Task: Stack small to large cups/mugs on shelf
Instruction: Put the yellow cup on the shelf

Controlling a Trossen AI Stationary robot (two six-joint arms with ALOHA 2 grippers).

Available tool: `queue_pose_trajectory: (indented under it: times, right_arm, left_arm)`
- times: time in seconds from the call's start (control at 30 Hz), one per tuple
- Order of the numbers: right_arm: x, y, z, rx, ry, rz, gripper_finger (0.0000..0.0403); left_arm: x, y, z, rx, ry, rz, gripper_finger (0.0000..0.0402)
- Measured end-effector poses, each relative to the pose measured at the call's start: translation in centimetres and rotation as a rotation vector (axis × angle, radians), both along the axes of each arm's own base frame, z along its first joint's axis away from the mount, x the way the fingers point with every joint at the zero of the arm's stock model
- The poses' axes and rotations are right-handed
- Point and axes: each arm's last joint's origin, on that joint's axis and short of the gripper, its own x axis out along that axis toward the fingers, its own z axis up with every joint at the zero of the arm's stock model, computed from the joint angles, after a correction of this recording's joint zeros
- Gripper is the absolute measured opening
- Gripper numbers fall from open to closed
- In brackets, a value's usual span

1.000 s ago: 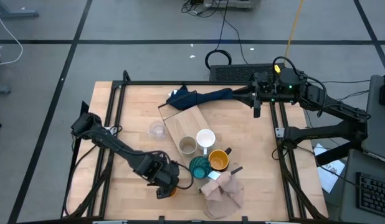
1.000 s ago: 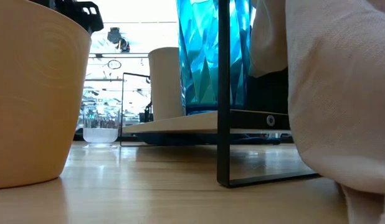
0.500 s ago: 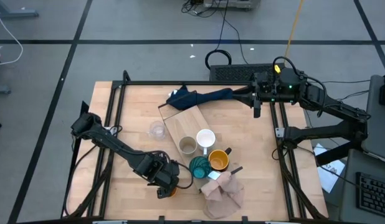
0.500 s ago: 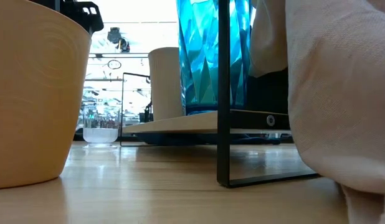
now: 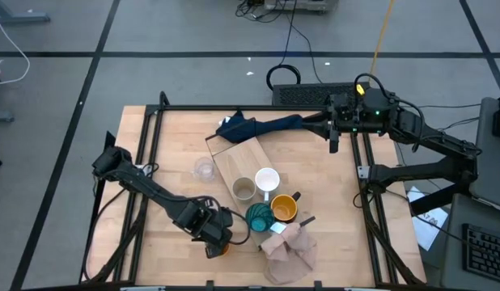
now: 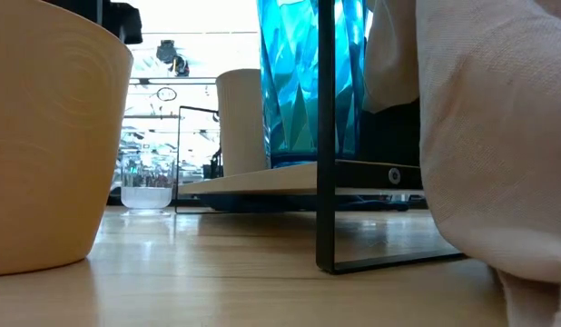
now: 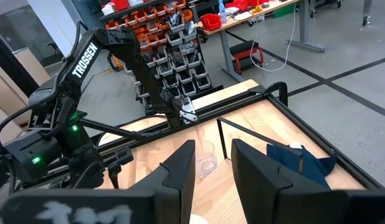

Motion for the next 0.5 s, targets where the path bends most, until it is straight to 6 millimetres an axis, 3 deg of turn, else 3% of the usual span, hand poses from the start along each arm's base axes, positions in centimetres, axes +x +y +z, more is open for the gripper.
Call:
queue_pose_trajectory:
  times: [0.23, 0.5]
  right_arm:
    - [-0.2, 0.1, 0.1, -0.003, -0.006, 0.001, 0.0096]
    - [-0.2, 0.1, 0.1, -0.002, -0.007, 0.001, 0.0096]
  left_arm:
    - [-0.1, -0.5, -0.4, -0.024, 0.024, 0.014, 0.0154]
    - [-0.4, -0.8, -2.6, -0.087, 0.098, 0.009, 0.0180]
